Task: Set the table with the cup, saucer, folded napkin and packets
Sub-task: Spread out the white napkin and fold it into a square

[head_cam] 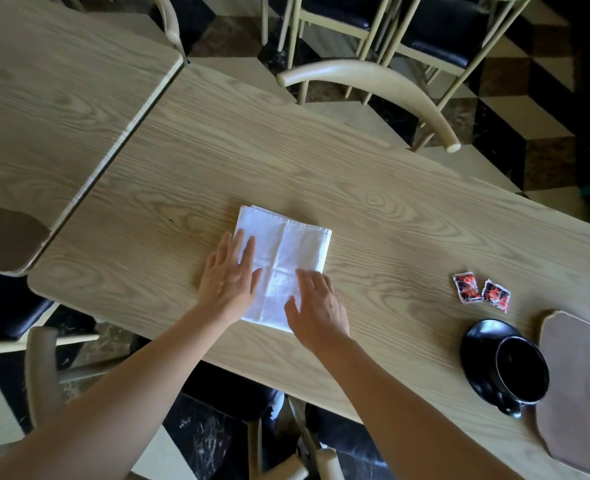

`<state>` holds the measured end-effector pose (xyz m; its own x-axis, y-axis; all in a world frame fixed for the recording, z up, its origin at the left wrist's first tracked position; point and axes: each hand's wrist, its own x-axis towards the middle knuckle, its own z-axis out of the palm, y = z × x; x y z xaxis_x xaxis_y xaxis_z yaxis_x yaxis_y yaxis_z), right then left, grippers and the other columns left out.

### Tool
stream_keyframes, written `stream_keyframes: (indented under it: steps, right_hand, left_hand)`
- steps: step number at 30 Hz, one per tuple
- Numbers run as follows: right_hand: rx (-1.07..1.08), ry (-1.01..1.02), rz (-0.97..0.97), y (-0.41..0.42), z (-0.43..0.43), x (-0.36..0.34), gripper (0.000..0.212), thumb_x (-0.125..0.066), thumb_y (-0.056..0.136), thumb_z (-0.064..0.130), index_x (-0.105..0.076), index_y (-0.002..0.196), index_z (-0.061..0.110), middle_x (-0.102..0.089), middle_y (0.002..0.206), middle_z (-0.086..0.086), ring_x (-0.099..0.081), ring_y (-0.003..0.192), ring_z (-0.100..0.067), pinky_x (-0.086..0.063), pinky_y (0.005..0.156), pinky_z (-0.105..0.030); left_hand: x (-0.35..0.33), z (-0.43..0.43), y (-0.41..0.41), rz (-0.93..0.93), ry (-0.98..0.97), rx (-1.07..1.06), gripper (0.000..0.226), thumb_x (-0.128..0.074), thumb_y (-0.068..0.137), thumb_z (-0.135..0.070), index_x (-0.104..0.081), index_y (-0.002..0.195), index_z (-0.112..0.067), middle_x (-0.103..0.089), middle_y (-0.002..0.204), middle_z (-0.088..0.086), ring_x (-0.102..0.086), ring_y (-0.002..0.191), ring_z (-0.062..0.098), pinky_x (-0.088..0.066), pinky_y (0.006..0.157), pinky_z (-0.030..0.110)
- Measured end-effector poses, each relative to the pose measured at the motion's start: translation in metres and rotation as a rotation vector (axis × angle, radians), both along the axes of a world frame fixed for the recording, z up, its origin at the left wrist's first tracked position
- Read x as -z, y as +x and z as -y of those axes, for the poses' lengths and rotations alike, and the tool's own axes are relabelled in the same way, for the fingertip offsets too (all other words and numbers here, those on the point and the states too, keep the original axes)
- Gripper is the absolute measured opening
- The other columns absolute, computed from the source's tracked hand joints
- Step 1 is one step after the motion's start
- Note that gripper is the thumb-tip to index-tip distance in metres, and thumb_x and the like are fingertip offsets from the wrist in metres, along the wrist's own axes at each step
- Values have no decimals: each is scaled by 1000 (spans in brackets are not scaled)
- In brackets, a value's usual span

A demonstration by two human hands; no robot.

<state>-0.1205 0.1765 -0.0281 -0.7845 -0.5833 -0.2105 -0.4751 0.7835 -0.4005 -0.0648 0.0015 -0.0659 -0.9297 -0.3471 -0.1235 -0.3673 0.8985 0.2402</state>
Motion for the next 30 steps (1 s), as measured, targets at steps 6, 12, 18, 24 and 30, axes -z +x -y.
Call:
stream_keyframes:
  steps: [6,12,18,24,30]
  right_hand:
    - [-57,152,-101,-37,39,54,74,-32,97,51,-7,154,11,1,163,-13,7,150,-31,-1,122,-48]
    - [132,159,-176,-36,33,71,97,-27,87,71,-9,152,0,-2,160,-23,4,150,-36,-5,121,-52]
    - [133,202,-89,-42,35,61,91,-25,90,67,-12,153,3,0,161,-20,7,149,-35,-3,120,-55]
    - [112,203,-104,-95,27,31,69,-56,89,44,-25,147,24,-33,145,-11,-30,131,-35,-26,106,-56]
    - [158,206,104,-122,18,20,39,-60,86,11,-45,122,10,-56,120,-15,-47,115,-35,-41,88,-41]
  left_hand:
    - [23,1,-31,-75,0,81,63,-39,96,-37,-29,147,-1,-23,157,23,-19,147,38,-27,117,49]
    - [31,4,-34,-86,-91,188,63,-32,98,-44,-28,150,-8,-22,159,17,-14,149,32,-20,120,46]
    - [27,3,-44,88,-105,183,67,-26,96,-51,-14,153,-18,-6,163,12,-1,150,32,-19,118,51]
    - [-6,28,-94,96,-21,113,61,-46,90,-26,-29,148,-20,-22,160,6,-34,134,39,-33,102,51]
    - [-21,34,-124,265,-77,223,65,-62,73,-13,-44,134,-25,-44,132,6,-37,122,35,-35,99,47]
